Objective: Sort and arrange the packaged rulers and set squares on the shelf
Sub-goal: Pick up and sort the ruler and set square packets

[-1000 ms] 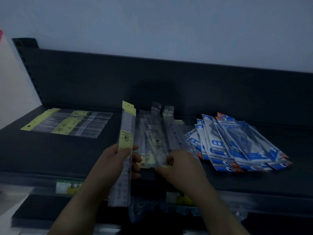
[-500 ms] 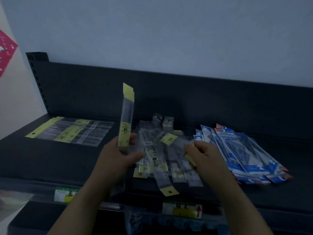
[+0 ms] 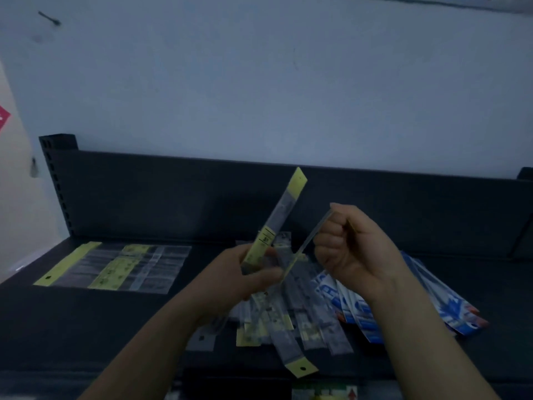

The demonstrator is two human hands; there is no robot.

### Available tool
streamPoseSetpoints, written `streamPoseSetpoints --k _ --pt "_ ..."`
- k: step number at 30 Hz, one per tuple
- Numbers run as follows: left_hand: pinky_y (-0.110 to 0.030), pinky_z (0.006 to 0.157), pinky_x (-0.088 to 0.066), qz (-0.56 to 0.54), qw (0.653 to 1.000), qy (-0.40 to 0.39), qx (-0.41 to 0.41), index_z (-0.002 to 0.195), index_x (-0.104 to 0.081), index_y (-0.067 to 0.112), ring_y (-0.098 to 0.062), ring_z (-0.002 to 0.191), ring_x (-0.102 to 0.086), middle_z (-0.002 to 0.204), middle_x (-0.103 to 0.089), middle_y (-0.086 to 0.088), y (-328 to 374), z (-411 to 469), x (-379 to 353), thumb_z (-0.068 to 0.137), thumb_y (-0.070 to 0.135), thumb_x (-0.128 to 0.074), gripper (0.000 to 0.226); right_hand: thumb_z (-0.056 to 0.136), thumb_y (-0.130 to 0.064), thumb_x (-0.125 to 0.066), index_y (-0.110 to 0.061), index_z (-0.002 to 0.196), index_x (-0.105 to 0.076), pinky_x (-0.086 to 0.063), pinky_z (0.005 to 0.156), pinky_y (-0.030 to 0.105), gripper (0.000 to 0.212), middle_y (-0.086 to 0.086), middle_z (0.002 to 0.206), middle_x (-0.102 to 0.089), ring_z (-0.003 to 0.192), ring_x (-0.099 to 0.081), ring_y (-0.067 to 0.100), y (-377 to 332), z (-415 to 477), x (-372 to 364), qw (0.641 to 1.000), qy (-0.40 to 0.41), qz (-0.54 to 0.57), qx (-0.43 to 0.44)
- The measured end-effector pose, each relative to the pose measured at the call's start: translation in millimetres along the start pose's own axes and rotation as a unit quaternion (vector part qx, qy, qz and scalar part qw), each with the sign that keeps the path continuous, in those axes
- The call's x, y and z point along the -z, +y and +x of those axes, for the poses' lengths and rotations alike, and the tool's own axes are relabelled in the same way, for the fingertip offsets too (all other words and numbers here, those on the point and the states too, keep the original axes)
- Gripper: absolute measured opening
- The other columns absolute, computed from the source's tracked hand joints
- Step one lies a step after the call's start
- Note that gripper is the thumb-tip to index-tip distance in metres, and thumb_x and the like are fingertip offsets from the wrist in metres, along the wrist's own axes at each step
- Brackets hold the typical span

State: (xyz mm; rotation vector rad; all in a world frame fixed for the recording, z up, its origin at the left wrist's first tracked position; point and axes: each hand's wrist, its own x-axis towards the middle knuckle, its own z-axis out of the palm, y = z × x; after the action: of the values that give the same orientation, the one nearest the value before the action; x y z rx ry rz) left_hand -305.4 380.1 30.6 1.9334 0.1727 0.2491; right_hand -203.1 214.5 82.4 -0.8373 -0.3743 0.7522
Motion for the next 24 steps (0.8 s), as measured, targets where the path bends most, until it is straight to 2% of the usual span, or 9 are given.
streamPoseSetpoints --k 2,5,8,9,12,13,15,19,24 --pt "-0.015 0.06 -0.044 -0.024 0.999 -0.024 0.006 0.111 -0.062 0.023 -0.001 0.06 -0.054 0.085 -0.073 0.014 1.7 -5.7 2.1 0.084 0.047 -0.059 0.037 0.085 -0.023 -0.052 -0.02 0.052 -0.044 -0.033 0.042 0.014 0.034 -0.007 0.053 -0.035 0.044 -0.036 0.005 5.9 11.2 -4.4 0.999 0.01 0.046 -0.001" --pt "-0.023 0.071 -0.049 0.042 0.999 -0.016 0.012 0.093 -0.069 0.025 -0.008 0.083 -0.067 0.098 -0.072 0.004 -7.9 -9.7 8.5 0.082 0.045 -0.068 0.022 0.093 -0.025 -0.051 -0.013 0.064 -0.059 -0.044 0.047 0.015 0.033 -0.001 0.061 -0.053 0.05 -0.05 0.006 20.5 24.4 -8.9 0.999 0.022 0.044 0.003" --pt "-0.021 0.063 -0.047 -0.001 0.999 0.039 0.038 0.077 -0.067 0.016 -0.016 0.079 -0.062 0.094 -0.071 -0.003 -24.0 -12.9 19.9 0.094 0.029 -0.055 0.024 0.095 -0.033 -0.051 -0.008 0.084 -0.067 -0.051 0.054 0.024 0.032 0.005 0.073 -0.067 0.058 -0.061 0.012 43.2 24.8 -0.1 0.97 0.055 -0.235 0.009" --pt "-0.016 0.058 -0.048 -0.036 0.996 0.064 0.052 0.085 -0.068 0.011 -0.015 0.079 -0.061 0.086 -0.069 0.0 -27.9 -14.2 23.3 0.096 0.026 -0.051 0.025 0.094 -0.036 -0.054 -0.011 0.081 -0.065 -0.048 0.054 0.027 0.03 0.003 0.07 -0.064 0.057 -0.058 0.011 51.4 20.4 7.3 0.916 0.057 -0.397 0.011" --pt "-0.019 0.06 -0.053 -0.157 0.979 0.087 0.096 0.102 -0.066 0.002 -0.022 0.075 -0.062 0.074 -0.06 -0.007 -40.0 -21.3 32.5 0.099 0.022 -0.047 0.028 0.082 -0.051 -0.065 -0.021 0.061 -0.044 -0.033 0.053 0.028 0.042 -0.004 0.056 -0.04 0.05 -0.038 0.011 81.8 8.2 30.9 0.665 0.027 -0.745 -0.053" --pt "-0.027 0.064 -0.055 -0.215 0.967 0.081 0.111 0.105 -0.065 0.001 -0.027 0.072 -0.061 0.07 -0.056 -0.011 -42.6 -23.6 35.1 0.099 0.021 -0.048 0.028 0.076 -0.054 -0.068 -0.024 0.061 -0.04 -0.033 0.054 0.028 0.044 -0.005 0.056 -0.038 0.051 -0.037 0.011 90.9 4.8 35.4 0.617 0.036 -0.782 -0.078" --pt "-0.036 0.061 -0.054 -0.293 0.943 0.068 0.143 0.106 -0.063 -0.002 -0.029 0.063 -0.057 0.065 -0.052 -0.012 -48.9 -27.0 38.6 0.098 0.021 -0.05 0.027 0.071 -0.053 -0.07 -0.026 0.068 -0.045 -0.043 0.06 0.029 0.037 -0.007 0.065 -0.046 0.061 -0.048 0.012 103.4 0.6 38.8 0.589 0.062 -0.8 -0.098" --pt "-0.034 0.053 -0.048 -0.331 0.927 0.059 0.167 0.107 -0.06 -0.003 -0.023 0.052 -0.047 0.063 -0.05 -0.009 -57.1 -30.1 39.1 0.096 0.021 -0.052 0.028 0.075 -0.046 -0.073 -0.025 0.081 -0.05 -0.049 0.068 0.028 0.032 -0.008 0.077 -0.052 0.072 -0.053 0.01 102.0 -2.5 35.0 0.626 0.089 -0.763 -0.132" --pt "-0.034 0.055 -0.051 -0.304 0.936 0.069 0.166 0.104 -0.062 -0.003 -0.021 0.053 -0.048 0.068 -0.052 -0.01 -65.7 -24.8 36.9 0.096 0.021 -0.053 0.026 0.083 -0.014 -0.071 -0.008 0.073 -0.06 -0.049 0.053 0.023 0.016 0.0 0.061 -0.061 0.054 -0.058 0.011 94.4 -12.0 48.2 0.86 0.137 -0.481 -0.098"
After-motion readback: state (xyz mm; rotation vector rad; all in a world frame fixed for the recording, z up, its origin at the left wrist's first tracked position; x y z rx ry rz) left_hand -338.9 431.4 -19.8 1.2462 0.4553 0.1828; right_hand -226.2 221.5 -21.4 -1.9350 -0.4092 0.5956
